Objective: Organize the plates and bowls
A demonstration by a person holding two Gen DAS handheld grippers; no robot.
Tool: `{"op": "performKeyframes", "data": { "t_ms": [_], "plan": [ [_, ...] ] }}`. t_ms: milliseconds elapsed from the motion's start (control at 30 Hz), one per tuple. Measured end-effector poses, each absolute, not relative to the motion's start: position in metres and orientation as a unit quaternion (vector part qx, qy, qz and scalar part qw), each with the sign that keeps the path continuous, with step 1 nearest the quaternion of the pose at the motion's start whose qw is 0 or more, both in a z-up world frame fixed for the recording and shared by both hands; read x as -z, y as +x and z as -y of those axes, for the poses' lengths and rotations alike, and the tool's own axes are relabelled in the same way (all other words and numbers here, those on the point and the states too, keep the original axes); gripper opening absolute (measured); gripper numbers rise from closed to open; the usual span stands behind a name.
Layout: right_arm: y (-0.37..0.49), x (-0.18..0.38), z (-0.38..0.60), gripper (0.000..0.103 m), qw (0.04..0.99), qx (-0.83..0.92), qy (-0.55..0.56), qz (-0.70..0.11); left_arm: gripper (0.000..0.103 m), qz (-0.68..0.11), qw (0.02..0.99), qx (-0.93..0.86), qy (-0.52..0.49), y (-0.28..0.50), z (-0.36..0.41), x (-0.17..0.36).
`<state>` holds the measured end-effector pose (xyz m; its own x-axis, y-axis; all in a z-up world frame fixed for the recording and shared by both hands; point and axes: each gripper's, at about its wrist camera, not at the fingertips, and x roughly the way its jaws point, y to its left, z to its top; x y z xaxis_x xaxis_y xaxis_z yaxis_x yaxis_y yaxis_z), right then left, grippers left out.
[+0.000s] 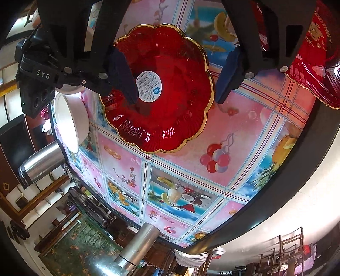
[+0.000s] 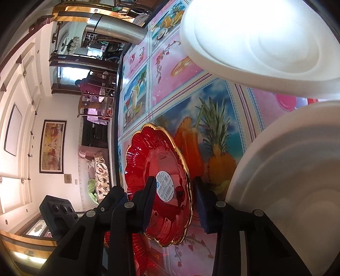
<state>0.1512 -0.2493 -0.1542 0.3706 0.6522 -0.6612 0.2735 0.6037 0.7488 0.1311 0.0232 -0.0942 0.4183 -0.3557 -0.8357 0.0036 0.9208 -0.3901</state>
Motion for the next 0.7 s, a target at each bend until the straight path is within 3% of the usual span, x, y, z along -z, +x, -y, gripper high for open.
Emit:
{"op": "performKeyframes", "data": {
  "t_ms": [167, 233, 333, 467, 533, 700],
  "plan": [
    [0.151, 0.155, 0.250, 0.031, 0.711, -0.132, 0.423, -0.546, 0.069, -0.524, 0.828, 0.104, -0.169, 0.130, -0.025, 0.094],
    [0.151, 0.155, 0.250, 0.028, 0.712, -0.130, 0.423, -0.546, 0.049, -0.520, 0.832, 0.093, -0.169, 0.129, -0.029, 0.093],
    [0.150, 0.155, 0.251, 0.027, 0.714, -0.126, 0.422, -0.544, 0.029, -0.511, 0.837, 0.084, -0.176, 0.129, -0.035, 0.093],
    [0.150, 0.156, 0.253, 0.027, 0.716, -0.124, 0.422, -0.543, 0.026, -0.510, 0.841, 0.077, -0.162, 0.130, -0.033, 0.093],
    [0.149, 0.156, 0.253, 0.028, 0.717, -0.123, 0.420, -0.543, 0.017, -0.507, 0.846, 0.068, -0.148, 0.130, -0.032, 0.092],
    [0.147, 0.156, 0.255, 0.028, 0.716, -0.121, 0.423, -0.542, 0.007, -0.501, 0.853, 0.060, -0.133, 0.130, -0.031, 0.091]
  ]
}}
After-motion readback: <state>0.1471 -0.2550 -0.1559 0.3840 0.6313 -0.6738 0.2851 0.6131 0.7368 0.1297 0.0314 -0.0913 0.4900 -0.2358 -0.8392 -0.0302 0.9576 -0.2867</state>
